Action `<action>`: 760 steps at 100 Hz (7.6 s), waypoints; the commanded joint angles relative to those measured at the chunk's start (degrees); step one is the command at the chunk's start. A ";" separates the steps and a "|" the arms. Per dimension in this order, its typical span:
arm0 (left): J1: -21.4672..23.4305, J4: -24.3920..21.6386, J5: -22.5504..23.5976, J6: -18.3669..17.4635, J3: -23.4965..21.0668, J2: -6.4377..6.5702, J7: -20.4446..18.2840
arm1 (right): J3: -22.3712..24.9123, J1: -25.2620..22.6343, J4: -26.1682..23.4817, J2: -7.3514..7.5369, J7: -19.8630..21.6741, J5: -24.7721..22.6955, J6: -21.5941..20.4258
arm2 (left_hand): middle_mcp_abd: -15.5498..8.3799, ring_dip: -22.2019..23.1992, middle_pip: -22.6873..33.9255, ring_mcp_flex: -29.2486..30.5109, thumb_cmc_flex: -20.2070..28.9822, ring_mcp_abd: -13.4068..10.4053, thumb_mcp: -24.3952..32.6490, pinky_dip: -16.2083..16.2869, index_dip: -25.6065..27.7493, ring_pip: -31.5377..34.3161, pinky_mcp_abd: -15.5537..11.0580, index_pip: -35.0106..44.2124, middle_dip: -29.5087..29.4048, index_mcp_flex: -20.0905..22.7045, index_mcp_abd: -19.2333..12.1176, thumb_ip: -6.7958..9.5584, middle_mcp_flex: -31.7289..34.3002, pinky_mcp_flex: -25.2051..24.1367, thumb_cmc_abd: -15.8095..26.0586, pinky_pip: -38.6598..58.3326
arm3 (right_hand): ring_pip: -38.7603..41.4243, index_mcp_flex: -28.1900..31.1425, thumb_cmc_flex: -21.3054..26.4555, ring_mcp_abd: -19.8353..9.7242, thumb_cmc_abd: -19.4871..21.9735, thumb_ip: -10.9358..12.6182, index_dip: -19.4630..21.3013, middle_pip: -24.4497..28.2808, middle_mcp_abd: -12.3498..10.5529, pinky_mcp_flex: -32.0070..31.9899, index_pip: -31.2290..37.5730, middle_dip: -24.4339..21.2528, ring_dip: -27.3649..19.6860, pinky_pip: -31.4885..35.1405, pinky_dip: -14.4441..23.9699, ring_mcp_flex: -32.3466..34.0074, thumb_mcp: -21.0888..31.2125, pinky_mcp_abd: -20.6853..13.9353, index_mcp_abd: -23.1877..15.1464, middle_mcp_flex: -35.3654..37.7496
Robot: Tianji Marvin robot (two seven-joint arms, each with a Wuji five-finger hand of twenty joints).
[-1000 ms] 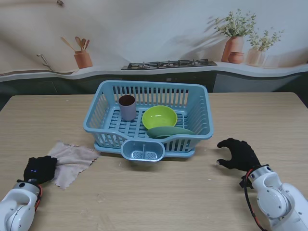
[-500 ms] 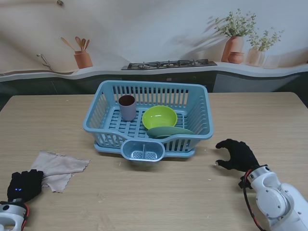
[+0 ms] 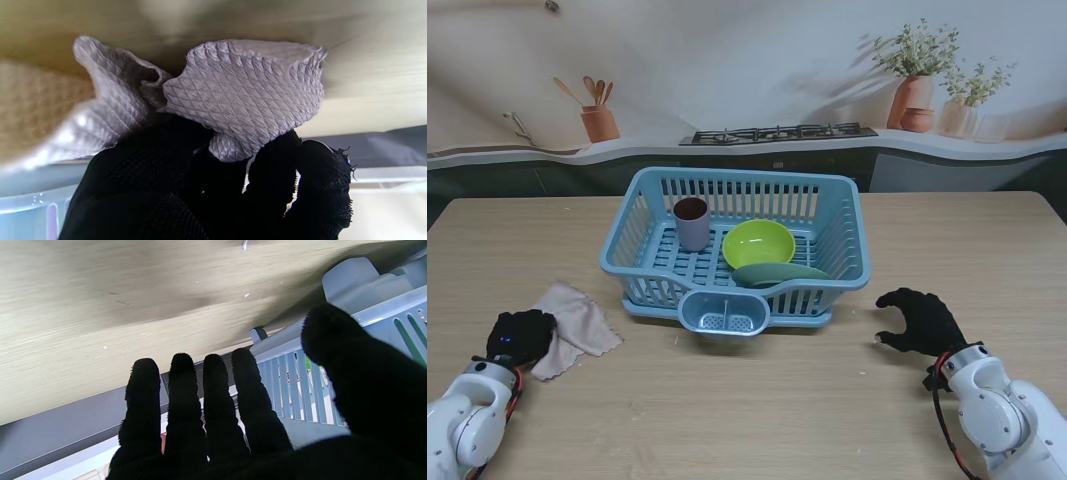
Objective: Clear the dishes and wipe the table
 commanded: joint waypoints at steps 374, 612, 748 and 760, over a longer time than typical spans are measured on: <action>2.65 -3.62 -1.65 5.07 0.02 -1.34 -0.23 | 0.75 0.02 0.79 0.32 0.93 -1.63 -1.65 | -2.26 -0.15 1.05 -1.21 5.79 1.37 -4.96 0.76 -3.42 0.99 3.04 -0.92 -3.28 2.58 -7.53 1.29 -1.94 -0.04 3.32 -0.57 | 0.24 0.08 0.55 0.38 0.76 1.19 0.56 -0.80 0.19 -0.77 -0.28 -0.68 -0.22 -0.13 0.26 -0.11 -0.20 -1.03 0.16 -0.11; 18.30 -24.07 -9.69 -15.23 -11.85 -3.89 -2.72 | 4.57 -5.35 -4.25 0.22 4.58 1.78 -4.85 | -0.21 -11.11 -10.96 -21.11 -15.15 5.30 -12.55 -11.36 -9.27 -20.44 -0.20 -13.44 -43.27 -8.92 -9.48 2.87 -17.54 -23.83 9.28 -12.42 | 0.27 -0.86 -2.40 0.37 0.43 1.11 0.49 -0.81 0.33 -1.94 -0.94 -0.67 -0.16 -0.63 0.68 -1.39 -2.88 -1.55 0.63 -1.01; 22.44 -30.39 -33.59 -21.38 -14.21 -5.13 -15.90 | 4.39 -10.60 -8.69 0.33 8.55 5.96 -6.26 | 0.77 -11.54 -11.31 -19.37 -17.75 5.39 -16.44 -8.25 -10.11 -19.61 -0.87 -17.33 -43.63 -8.10 -7.69 4.57 -17.10 -18.85 12.51 -9.75 | 4.88 -10.08 -5.30 -0.19 -4.27 0.29 3.45 6.41 0.65 -3.61 6.56 1.72 2.02 1.14 1.34 -5.41 0.39 -3.84 2.69 -7.53; 22.39 -30.43 -33.64 -21.47 -14.15 -5.09 -16.11 | 4.41 -10.76 -8.78 0.37 8.85 6.04 -6.29 | 0.48 -11.63 -11.26 -19.34 -17.74 5.32 -16.77 -8.25 -10.21 -19.66 -1.09 -17.50 -43.74 -7.91 -7.86 4.63 -16.88 -19.16 12.44 -9.94 | 4.45 -10.61 -5.46 -0.34 -3.86 0.34 3.35 6.16 0.48 -4.06 6.38 1.52 1.79 0.82 1.41 -5.91 0.00 -4.05 2.62 -8.09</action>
